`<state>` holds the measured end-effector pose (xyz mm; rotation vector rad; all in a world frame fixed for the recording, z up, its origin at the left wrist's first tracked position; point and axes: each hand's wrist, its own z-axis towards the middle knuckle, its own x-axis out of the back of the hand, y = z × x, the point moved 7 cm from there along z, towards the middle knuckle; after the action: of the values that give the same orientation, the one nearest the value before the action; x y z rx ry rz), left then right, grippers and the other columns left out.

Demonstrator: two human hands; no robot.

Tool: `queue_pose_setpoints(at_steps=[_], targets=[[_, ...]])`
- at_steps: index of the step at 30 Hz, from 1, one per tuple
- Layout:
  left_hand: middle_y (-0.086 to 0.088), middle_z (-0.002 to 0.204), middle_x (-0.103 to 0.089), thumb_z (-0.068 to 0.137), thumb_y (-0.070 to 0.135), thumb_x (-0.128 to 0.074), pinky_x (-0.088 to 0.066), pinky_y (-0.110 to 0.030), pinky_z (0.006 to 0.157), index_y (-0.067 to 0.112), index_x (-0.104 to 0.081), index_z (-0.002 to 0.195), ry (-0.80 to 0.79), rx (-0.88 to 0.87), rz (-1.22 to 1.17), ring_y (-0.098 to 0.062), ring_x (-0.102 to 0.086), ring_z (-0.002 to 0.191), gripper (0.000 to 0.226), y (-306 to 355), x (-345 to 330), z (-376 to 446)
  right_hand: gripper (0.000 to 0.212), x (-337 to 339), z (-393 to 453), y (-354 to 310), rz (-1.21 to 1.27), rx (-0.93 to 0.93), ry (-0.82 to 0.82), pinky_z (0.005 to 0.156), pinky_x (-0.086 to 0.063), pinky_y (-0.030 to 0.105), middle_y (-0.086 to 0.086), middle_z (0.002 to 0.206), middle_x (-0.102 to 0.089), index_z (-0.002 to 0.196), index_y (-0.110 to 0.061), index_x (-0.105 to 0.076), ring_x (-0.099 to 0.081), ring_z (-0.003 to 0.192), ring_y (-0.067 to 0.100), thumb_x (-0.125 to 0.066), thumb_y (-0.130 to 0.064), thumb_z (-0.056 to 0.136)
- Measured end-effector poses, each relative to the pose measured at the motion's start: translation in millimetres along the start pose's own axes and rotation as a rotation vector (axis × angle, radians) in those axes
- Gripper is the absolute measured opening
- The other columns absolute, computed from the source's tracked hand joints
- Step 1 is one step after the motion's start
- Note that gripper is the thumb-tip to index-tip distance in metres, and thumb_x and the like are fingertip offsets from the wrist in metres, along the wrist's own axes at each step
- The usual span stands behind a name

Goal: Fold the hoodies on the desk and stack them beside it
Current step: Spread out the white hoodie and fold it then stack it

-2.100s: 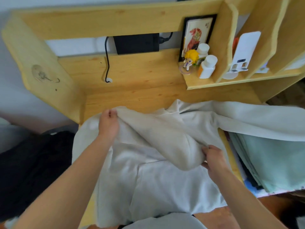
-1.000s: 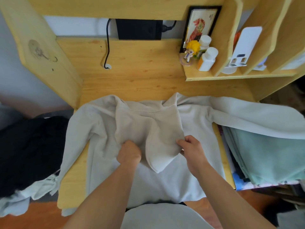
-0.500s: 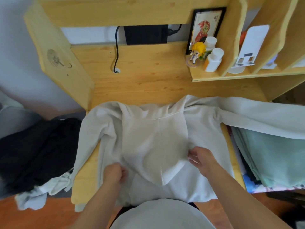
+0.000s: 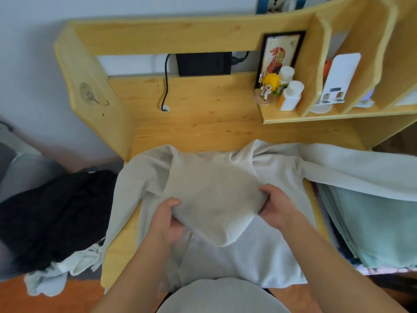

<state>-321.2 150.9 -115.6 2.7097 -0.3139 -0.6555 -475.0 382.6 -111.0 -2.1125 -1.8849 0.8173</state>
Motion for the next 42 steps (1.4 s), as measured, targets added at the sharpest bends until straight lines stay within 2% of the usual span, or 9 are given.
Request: queue_pose_setpoints(at_steps=[4,10,14,17,22,25,29,32,42], targets=[[-0.014,0.117,-0.071,0.084,-0.006,-0.043,-0.060,-0.034,0.087,0.001,-0.064,0.123,-0.152,-0.201,-0.047,-0.028,-0.069,0.107,0.045,61.5,-38.3,-11.1,0.040,-33.2,-27.6,-71.5,0.165,0.159,-0.175,0.098,-0.053,0.041,0.019,0.121,-0.070,0.130,0.002,-0.059,-0.069,0.108,0.030,-0.051,-0.017,0.096],[-0.019,0.139,-0.060,0.074,-0.016,-0.040,-0.044,-0.052,0.110,0.005,-0.052,0.143,-0.364,-0.289,0.132,-0.038,-0.058,0.129,0.074,94.8,-67.9,-5.5,0.044,-50.6,-33.5,-97.5,0.201,0.263,-0.314,0.109,-0.044,0.042,0.017,0.130,-0.066,0.133,0.001,-0.060,-0.062,0.123,0.030,-0.046,-0.012,0.092],[-0.017,0.097,-0.058,0.085,-0.017,-0.035,-0.050,-0.038,0.073,0.011,-0.056,0.088,0.120,-0.038,0.516,-0.026,-0.059,0.081,0.035,37.1,14.6,32.9,0.018,30.4,13.2,-23.9,-0.271,-0.018,0.180,0.064,-0.052,0.033,0.014,0.080,-0.058,0.085,-0.003,-0.057,-0.059,0.059,0.023,-0.041,0.007,0.087],[-0.011,0.101,-0.064,0.100,0.010,-0.049,-0.049,-0.043,0.085,0.009,-0.061,0.091,0.186,0.061,0.469,-0.026,-0.060,0.089,0.015,18.9,42.5,48.3,0.012,64.5,37.9,-0.1,-0.401,-0.059,0.341,0.058,-0.044,0.031,0.015,0.078,-0.058,0.083,-0.005,-0.054,-0.046,0.044,0.019,-0.047,0.001,0.089],[-0.003,0.119,-0.072,0.101,0.047,-0.055,-0.049,-0.045,0.100,0.020,-0.064,0.123,0.083,0.034,0.410,-0.024,-0.064,0.114,0.036,35.2,15.0,85.0,0.035,36.6,86.0,-21.5,-0.407,0.002,0.248,0.082,-0.060,0.051,0.013,0.104,-0.069,0.109,-0.006,-0.065,-0.068,0.092,0.032,-0.069,-0.036,0.091],[-0.009,0.123,-0.073,0.102,0.036,-0.059,-0.052,-0.046,0.099,0.016,-0.067,0.125,0.019,-0.027,0.477,-0.024,-0.069,0.112,0.032,39.4,-4.2,98.1,0.040,17.3,97.6,-24.7,-0.346,-0.087,0.089,0.090,-0.058,0.047,0.009,0.112,-0.075,0.117,-0.012,-0.069,-0.070,0.105,0.028,-0.075,-0.040,0.089],[-0.015,0.119,-0.072,0.102,0.004,-0.051,-0.055,-0.045,0.095,0.010,-0.063,0.117,-0.116,-0.214,0.339,-0.026,-0.070,0.104,0.020,66.9,-20.9,102.8,0.024,8.9,101.3,-55.2,-0.275,0.158,-0.025,0.086,-0.056,0.037,0.008,0.117,-0.074,0.121,-0.009,-0.065,-0.070,0.108,0.023,-0.063,-0.017,0.099],[-0.018,0.119,-0.069,0.099,-0.005,-0.052,-0.056,-0.042,0.083,0.007,-0.061,0.116,0.038,-0.207,0.573,-0.028,-0.069,0.095,0.023,73.4,1.6,110.7,0.013,20.2,99.5,-63.3,-0.361,0.222,0.087,0.080,-0.054,0.034,0.009,0.100,-0.071,0.102,-0.009,-0.065,-0.065,0.097,0.025,-0.057,0.000,0.097],[-0.007,0.107,-0.078,0.090,0.025,-0.076,-0.057,-0.049,0.094,0.015,-0.072,0.116,-0.053,-0.170,1.004,-0.026,-0.076,0.097,0.028,79.0,-23.1,113.2,0.027,-12.9,102.1,-78.4,-0.694,0.204,-0.110,0.090,-0.057,0.041,0.005,0.110,-0.076,0.119,-0.013,-0.068,-0.073,0.102,0.025,-0.070,-0.020,0.093]])
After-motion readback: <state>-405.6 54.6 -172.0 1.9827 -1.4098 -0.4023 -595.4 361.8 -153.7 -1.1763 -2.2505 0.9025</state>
